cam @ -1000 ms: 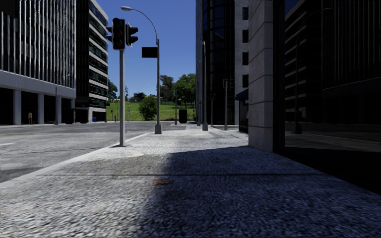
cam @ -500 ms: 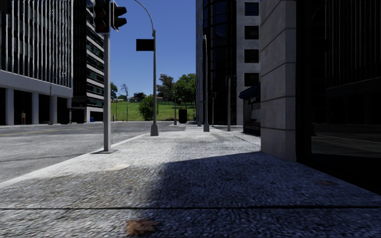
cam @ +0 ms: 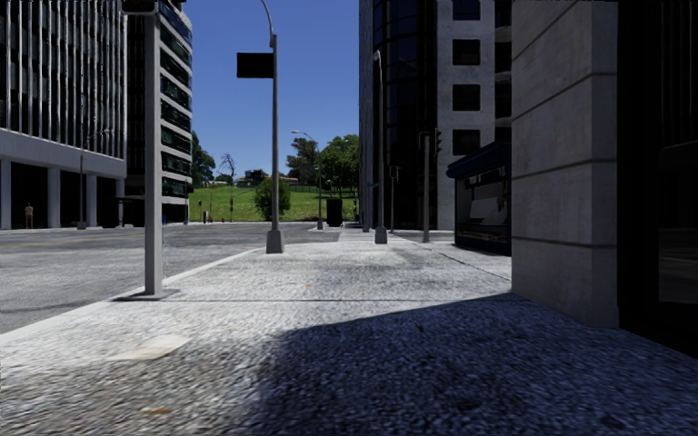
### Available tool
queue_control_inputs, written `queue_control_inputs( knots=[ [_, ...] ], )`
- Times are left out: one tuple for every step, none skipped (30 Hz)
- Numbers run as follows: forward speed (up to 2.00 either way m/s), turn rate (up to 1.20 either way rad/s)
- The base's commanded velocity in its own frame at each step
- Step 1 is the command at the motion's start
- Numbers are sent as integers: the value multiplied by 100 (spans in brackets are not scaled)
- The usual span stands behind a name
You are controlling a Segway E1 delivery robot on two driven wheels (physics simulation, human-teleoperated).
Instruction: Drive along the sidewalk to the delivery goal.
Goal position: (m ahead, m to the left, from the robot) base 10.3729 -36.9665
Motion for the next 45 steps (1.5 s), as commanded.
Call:
queue_control_inputs(
  knots=[
    [200, 0],
    [200, 0],
    [200, 0],
    [200, 0],
    [200, 0],
    [200, 0],
    [200, 0],
    [200, 0],
    [200, 0],
    [200, 0],
    [200, 0],
    [200, 0],
    [200, 0],
    [200, 0],
    [200, 0],
    [200, 0],
    [200, 0],
    [200, 0],
    [200, 0],
    [200, 0],
    [200, 0],
    [200, 0],
    [200, 0],
    [200, 0],
    [200, 0],
    [200, -5],
    [200, -27],
    [200, -35],
    [200, -37],
    [200, -37],
    [171, -38],
    [160, -38],
    [160, -38],
    [151, -38],
    [149, -38],
    [148, -38],
    [148, -38],
    [148, -38],
    [148, -38],
    [146, -42],
    [142, -48],
    [142, -48],
    [141, -50],
    [140, -45],
    [140, -44]
  ],
)
